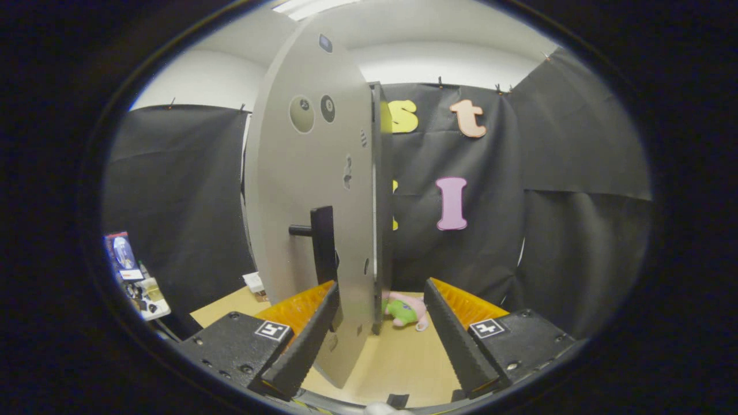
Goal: Open the shoe cabinet door, grab the shoes and put them into the shoe cabinet, then close the shoe cabinet door.
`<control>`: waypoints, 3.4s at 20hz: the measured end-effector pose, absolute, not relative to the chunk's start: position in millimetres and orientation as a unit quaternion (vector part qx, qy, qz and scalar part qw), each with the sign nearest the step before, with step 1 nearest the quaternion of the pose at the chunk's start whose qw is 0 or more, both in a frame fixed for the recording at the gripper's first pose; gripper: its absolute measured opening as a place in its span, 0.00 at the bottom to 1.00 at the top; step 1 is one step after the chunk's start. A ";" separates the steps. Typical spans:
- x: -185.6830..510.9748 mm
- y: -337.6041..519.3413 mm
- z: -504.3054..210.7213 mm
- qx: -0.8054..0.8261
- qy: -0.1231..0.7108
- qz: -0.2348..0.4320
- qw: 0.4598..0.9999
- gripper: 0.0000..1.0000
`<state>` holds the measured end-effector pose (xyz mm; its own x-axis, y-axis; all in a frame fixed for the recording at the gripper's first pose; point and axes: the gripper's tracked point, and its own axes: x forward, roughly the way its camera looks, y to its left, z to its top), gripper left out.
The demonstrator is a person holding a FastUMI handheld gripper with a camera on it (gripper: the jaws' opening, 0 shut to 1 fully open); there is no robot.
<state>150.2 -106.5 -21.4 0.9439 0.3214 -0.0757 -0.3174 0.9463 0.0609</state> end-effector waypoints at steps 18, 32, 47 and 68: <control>177.0 75.0 -26.0 0.054 0.064 0.157 0.984 0.99; 133.7 95.6 -5.2 0.037 0.047 0.110 0.992 0.99; 36.9 62.9 14.8 0.033 0.014 0.030 0.999 0.99; 18.5 53.5 -9.5 0.046 0.027 -0.005 0.999 0.99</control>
